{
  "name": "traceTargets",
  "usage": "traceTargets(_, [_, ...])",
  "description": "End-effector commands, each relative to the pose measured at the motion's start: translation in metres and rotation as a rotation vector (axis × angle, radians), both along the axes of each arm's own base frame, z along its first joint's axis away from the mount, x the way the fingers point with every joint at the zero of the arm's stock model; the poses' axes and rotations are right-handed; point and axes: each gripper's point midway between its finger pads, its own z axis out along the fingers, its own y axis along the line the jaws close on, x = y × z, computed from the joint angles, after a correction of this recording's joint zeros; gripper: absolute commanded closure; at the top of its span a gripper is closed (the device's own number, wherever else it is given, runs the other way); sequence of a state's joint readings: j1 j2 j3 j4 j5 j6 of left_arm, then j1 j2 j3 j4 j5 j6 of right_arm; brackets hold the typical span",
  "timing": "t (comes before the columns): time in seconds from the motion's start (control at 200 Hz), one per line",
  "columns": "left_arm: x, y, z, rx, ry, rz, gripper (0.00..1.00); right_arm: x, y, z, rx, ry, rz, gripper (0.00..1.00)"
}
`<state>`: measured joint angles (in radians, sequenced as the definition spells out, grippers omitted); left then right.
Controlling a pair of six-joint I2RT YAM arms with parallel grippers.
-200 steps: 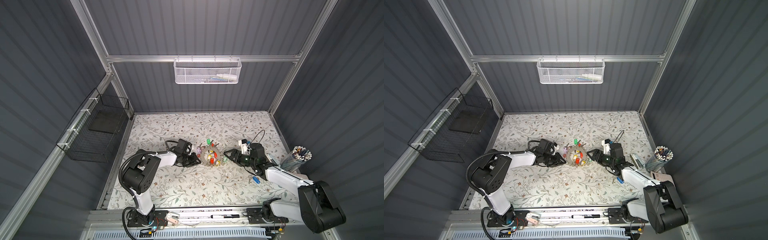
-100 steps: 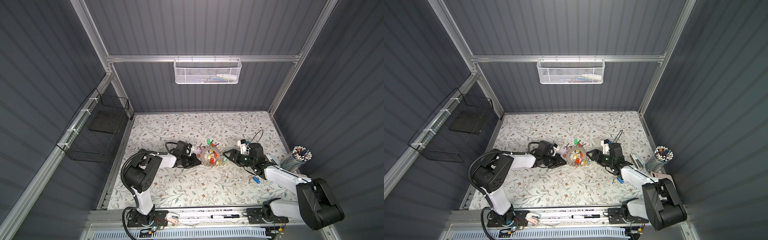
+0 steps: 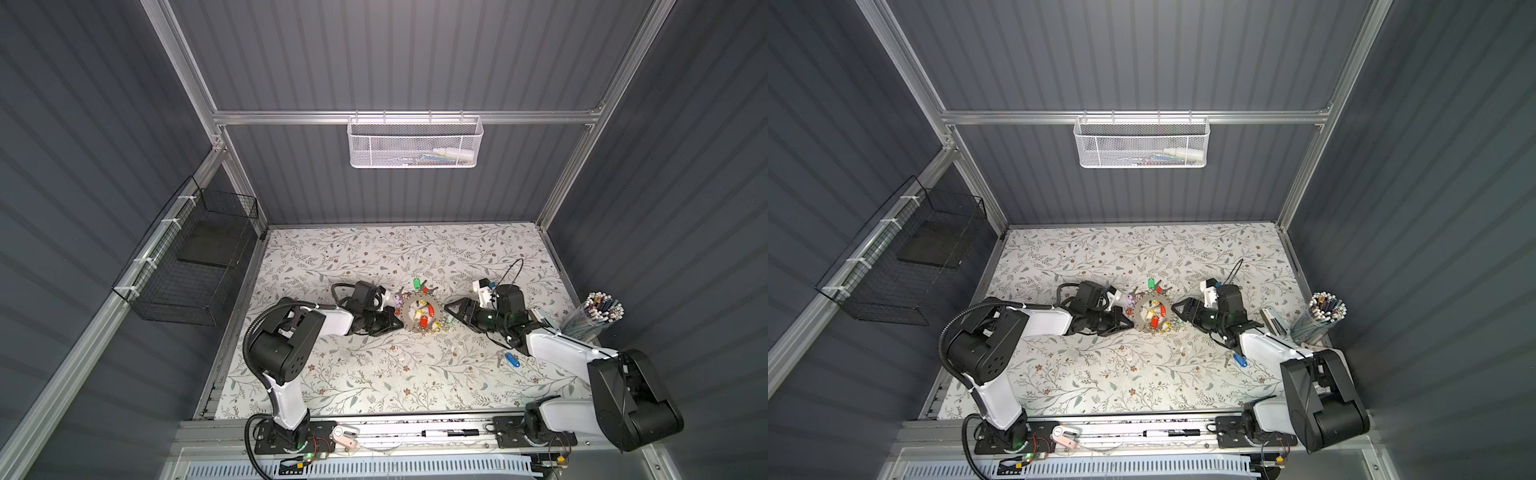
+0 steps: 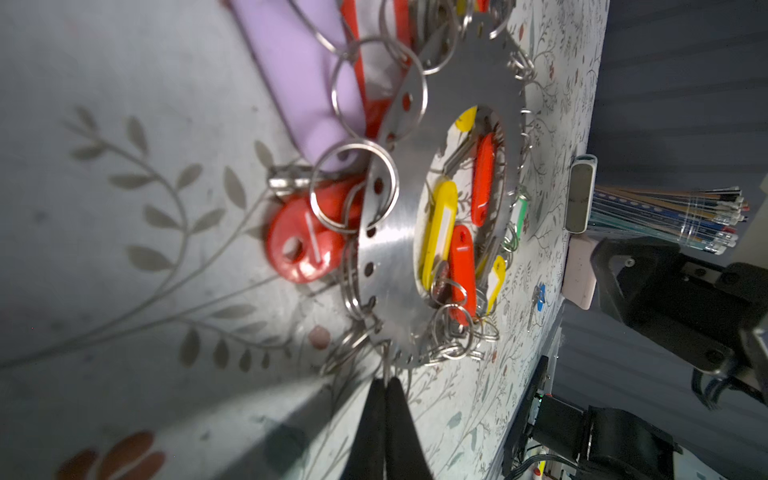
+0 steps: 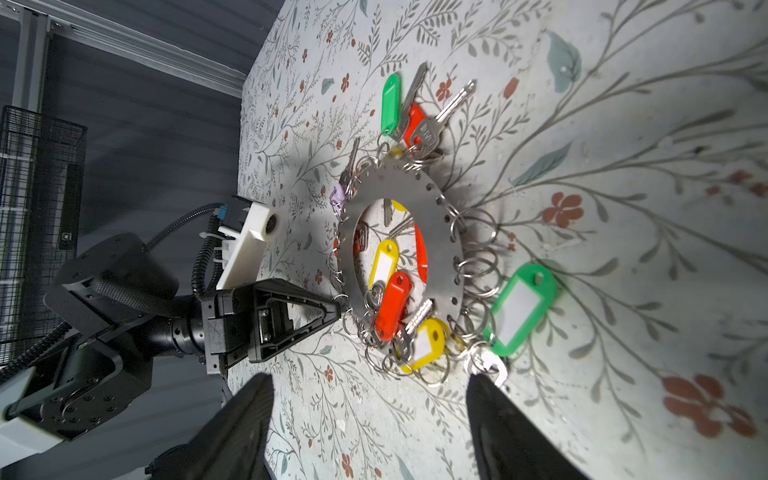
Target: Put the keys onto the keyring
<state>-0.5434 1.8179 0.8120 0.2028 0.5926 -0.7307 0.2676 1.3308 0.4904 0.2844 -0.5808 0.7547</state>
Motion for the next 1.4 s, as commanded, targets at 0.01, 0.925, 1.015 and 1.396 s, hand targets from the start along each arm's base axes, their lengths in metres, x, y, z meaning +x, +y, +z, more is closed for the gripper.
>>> traceTargets(0.01, [0.000,0.000,0.013,-0.003,-0.007,-0.008,1.00,0.005,0.005,0.012,0.011,-0.041,0.020,0.24])
traceTargets(0.925, [0.045,-0.020,0.212,0.316,-0.909,-0.234,1.00,0.032,0.004,0.121,0.056,-0.276,0.010,0.21])
traceTargets(1.015, [0.042,-0.022,0.223,0.264,-0.960,-0.218,1.00,0.029,0.006,0.126,0.057,-0.290,0.025,0.21])
traceTargets(1.396, [0.034,-0.015,0.262,0.101,-1.175,-0.073,1.00,0.031,0.012,0.154,0.071,-0.355,0.072,0.21])
